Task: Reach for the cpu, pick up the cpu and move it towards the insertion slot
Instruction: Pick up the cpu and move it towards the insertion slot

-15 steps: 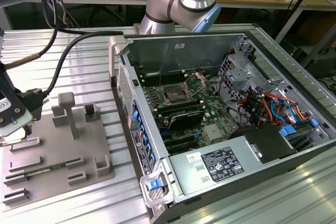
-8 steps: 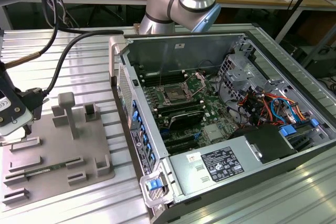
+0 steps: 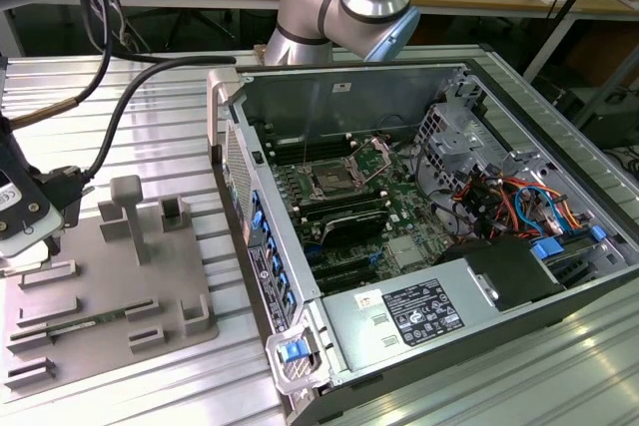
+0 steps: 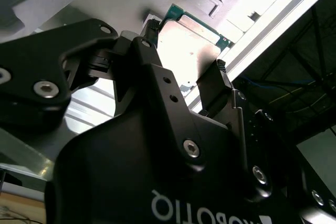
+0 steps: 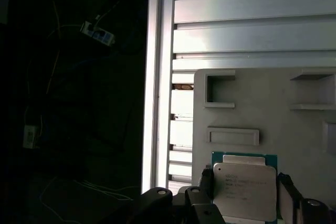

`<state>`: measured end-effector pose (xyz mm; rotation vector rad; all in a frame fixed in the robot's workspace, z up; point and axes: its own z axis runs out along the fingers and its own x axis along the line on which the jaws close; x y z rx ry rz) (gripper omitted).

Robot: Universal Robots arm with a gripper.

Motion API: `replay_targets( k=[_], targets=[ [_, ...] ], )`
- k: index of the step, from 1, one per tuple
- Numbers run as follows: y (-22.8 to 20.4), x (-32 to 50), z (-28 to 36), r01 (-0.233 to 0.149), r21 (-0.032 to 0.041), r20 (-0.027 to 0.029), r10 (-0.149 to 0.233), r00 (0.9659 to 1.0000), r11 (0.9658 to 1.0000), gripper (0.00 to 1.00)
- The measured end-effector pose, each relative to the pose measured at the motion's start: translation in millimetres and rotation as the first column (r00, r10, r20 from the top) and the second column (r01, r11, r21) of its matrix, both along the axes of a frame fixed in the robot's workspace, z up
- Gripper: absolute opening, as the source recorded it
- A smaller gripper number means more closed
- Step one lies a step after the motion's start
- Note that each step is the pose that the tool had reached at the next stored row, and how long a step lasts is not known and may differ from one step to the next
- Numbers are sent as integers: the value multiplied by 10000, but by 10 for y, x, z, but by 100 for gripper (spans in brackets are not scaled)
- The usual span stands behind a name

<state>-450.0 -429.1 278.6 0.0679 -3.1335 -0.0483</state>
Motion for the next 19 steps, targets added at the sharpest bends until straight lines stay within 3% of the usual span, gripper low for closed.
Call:
replay_targets(
  k=[19],
  targets=[
    [0, 4, 46, -1, 0, -12, 1, 10000, 10000, 55]
  ],
)
